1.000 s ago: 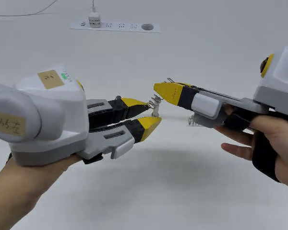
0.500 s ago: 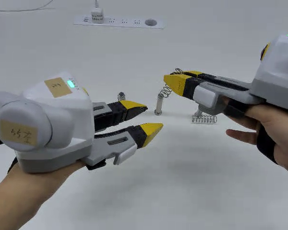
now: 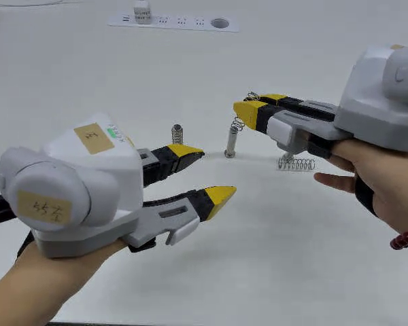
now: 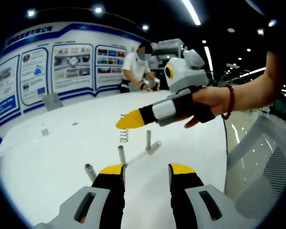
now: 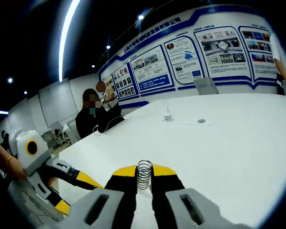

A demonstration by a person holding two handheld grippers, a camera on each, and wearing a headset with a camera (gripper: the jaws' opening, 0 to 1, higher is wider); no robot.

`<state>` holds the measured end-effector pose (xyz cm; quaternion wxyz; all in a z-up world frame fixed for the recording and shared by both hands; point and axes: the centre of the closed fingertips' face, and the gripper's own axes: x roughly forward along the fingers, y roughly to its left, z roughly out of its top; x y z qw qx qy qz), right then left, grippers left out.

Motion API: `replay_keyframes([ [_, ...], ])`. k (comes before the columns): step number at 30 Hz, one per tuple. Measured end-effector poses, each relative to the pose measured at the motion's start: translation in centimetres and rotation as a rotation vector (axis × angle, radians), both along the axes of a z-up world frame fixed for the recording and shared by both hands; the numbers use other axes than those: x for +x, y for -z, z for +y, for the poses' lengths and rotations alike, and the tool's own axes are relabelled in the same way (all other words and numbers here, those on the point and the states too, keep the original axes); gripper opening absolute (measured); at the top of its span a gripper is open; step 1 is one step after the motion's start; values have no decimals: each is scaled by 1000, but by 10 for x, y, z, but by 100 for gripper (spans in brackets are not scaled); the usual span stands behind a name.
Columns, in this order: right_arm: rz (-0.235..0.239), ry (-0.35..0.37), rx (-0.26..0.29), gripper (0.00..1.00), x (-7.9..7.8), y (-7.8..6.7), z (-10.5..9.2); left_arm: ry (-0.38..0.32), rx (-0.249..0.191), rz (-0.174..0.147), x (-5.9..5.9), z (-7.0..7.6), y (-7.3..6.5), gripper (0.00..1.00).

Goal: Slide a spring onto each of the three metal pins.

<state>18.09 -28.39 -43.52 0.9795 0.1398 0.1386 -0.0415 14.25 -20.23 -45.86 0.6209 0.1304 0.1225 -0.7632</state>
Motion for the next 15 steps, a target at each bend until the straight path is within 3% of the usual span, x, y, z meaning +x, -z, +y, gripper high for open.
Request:
replay_keyframes([
  [15, 43, -12, -106, 12, 10, 16, -5, -3, 12, 26, 0, 2, 7, 44],
])
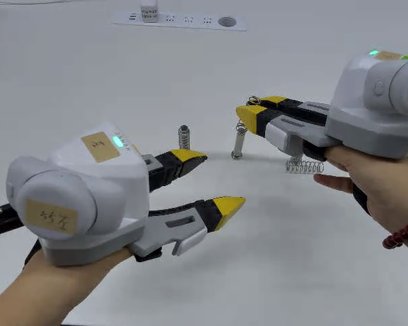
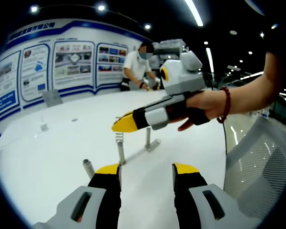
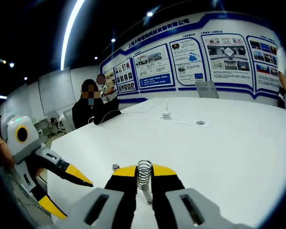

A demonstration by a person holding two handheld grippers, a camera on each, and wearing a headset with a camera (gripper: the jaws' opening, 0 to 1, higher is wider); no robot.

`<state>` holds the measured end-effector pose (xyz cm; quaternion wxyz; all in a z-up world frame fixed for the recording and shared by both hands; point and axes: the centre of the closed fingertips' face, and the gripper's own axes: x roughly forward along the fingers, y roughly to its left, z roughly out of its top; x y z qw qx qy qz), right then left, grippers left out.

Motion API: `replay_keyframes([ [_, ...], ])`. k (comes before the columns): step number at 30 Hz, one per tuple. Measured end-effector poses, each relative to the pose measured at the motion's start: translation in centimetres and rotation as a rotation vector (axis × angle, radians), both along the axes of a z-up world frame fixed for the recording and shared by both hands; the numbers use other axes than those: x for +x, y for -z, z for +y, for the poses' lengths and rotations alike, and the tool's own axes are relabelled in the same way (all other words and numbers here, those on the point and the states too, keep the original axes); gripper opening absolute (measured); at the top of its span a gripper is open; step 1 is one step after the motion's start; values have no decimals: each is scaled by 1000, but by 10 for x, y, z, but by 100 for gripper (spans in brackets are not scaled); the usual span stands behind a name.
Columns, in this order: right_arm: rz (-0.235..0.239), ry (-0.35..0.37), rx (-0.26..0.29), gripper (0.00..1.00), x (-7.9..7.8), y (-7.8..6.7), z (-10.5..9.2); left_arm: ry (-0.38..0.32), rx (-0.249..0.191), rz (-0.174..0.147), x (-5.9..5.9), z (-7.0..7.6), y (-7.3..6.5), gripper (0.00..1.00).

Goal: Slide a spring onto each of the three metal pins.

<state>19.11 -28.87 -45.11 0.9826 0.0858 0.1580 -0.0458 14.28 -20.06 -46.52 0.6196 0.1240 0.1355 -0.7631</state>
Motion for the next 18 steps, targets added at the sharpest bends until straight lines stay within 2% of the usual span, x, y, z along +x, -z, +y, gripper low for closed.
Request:
replay_keyframes([
  [1, 6, -3, -17, 12, 0, 1, 0, 1, 3, 1, 0, 0, 1, 44],
  [4, 5, -4, -25, 12, 1, 1, 0, -2, 6, 2, 0, 0, 2, 44],
  [6, 17, -5, -54, 12, 1, 3, -1, -4, 9, 5, 0, 0, 3, 45],
  [18, 47, -26, -96, 12, 0, 10, 4, -3, 13, 8, 0, 1, 3, 46],
])
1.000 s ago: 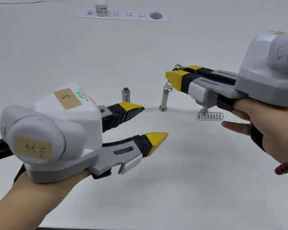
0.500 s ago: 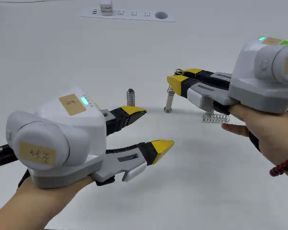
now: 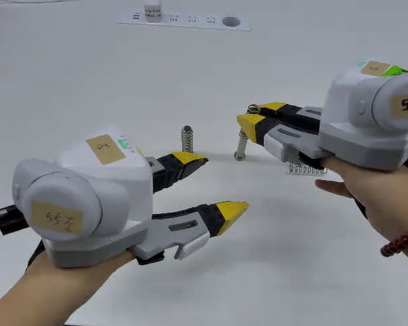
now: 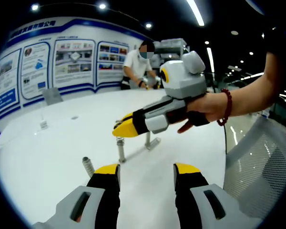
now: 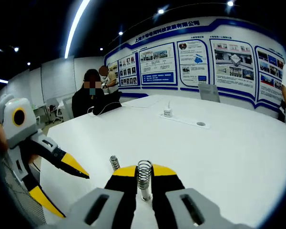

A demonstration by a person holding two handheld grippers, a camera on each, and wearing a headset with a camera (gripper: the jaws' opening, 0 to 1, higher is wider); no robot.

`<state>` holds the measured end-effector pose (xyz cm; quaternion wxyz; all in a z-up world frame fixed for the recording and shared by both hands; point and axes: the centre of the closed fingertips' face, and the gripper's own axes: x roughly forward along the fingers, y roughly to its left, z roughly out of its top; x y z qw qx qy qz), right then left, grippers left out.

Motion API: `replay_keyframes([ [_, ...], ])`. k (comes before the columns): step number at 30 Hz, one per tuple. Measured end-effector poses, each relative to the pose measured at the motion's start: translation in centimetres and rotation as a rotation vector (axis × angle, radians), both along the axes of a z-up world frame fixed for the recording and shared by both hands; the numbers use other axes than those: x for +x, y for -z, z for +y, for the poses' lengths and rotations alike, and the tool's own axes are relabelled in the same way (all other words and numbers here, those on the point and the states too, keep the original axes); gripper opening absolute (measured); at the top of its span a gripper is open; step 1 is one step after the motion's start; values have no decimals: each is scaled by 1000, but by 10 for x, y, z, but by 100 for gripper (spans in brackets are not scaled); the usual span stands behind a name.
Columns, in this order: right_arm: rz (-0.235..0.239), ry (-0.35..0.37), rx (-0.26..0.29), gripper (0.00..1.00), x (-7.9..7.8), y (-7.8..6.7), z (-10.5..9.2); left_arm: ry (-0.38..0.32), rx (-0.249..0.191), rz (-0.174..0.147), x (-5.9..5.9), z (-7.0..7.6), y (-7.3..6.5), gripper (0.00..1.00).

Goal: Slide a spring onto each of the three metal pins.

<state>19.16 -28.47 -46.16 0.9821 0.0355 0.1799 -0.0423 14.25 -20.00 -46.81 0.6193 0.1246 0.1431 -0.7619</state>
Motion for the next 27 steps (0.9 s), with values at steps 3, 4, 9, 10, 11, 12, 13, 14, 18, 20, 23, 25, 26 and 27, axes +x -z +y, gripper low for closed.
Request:
replay_keyframes([
  [3, 7, 0, -3, 12, 0, 2, 0, -3, 1, 4, 1, 0, 0, 46],
  [4, 9, 0, -5, 12, 0, 3, 1, -3, 1, 5, 1, 1, 0, 46],
  [9, 23, -4, -17, 12, 0, 9, 2, -3, 0, 3, 1, 1, 0, 46],
  [10, 26, -4, -17, 12, 0, 10, 2, -3, 0, 3, 1, 1, 0, 46],
  [11, 27, -4, -16, 12, 0, 12, 2, -3, 0, 3, 1, 0, 0, 46],
  [12, 29, -5, -18, 12, 0, 13, 2, -3, 0, 3, 1, 0, 0, 45],
  [13, 37, -5, -21, 12, 0, 15, 3, -3, 0, 2, 1, 1, 0, 45],
  [14, 39, -5, -23, 12, 0, 16, 3, -3, 1, 3, 1, 1, 0, 45],
  [18, 50, -3, -21, 12, 0, 20, 4, -7, 3, 3, 2, 1, 1, 45],
  [20, 52, -2, -17, 12, 0, 22, 4, -7, 3, 3, 2, 1, 1, 45],
  [23, 59, -1, -14, 12, 0, 26, 4, -7, 1, 4, 2, 1, 0, 45],
  [25, 63, -1, -11, 12, 0, 28, 4, -8, 1, 6, 2, 1, 0, 45],
  [26, 65, -1, -8, 12, 0, 29, 5, -8, 2, 5, 2, 1, 0, 45],
  [27, 67, 0, -8, 12, -1, 30, 4, -9, 2, 5, 2, 1, 0, 45],
])
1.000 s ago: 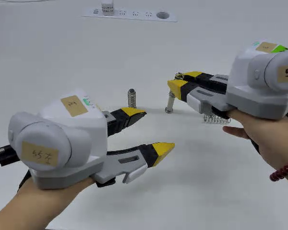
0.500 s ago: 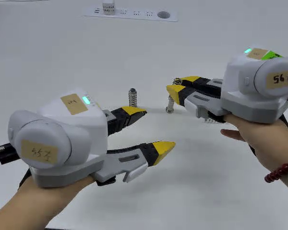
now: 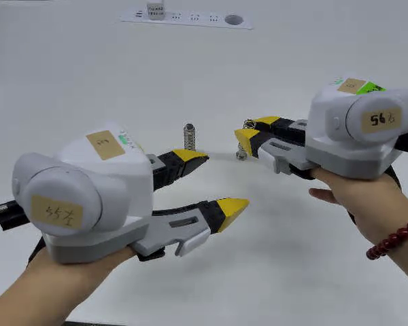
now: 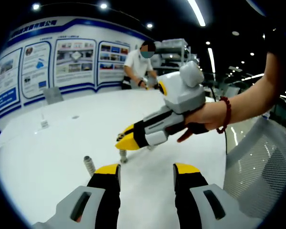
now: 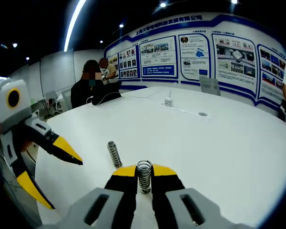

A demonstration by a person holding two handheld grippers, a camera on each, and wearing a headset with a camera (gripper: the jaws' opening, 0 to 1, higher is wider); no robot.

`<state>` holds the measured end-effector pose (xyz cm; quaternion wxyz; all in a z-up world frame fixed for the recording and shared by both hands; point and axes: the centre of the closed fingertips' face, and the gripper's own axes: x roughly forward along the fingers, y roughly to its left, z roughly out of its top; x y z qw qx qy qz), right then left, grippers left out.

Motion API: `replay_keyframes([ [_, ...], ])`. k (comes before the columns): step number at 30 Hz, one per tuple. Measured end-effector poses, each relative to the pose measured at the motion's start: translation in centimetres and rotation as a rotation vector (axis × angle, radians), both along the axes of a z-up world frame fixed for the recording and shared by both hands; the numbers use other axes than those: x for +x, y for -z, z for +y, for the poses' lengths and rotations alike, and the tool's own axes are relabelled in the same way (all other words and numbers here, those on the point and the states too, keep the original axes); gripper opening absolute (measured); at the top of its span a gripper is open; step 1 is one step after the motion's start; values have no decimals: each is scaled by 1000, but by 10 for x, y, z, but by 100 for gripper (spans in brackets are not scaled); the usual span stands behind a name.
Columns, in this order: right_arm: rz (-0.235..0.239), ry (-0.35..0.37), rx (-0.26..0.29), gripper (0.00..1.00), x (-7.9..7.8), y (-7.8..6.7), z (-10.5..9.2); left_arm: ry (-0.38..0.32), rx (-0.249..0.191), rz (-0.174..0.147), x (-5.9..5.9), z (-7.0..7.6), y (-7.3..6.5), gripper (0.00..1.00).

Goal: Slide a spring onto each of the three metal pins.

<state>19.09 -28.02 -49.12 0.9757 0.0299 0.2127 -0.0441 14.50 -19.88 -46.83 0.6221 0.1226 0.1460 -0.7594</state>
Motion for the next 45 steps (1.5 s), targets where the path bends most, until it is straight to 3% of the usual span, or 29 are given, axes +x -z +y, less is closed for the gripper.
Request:
replay_keyframes([
  [20, 57, 1, -5, 12, -5, 20, 3, 0, 3, 1, -2, 2, 0, 44],
  [31, 50, -4, -19, 12, -4, 19, 3, 0, 1, -1, -3, 2, -1, 44],
  [38, 28, -5, -1, 18, -6, 7, 5, -3, -1, -7, -2, 2, -2, 44],
  [45, -3, -5, 4, 24, -11, -16, 8, -6, -6, -21, -1, 0, -4, 47],
])
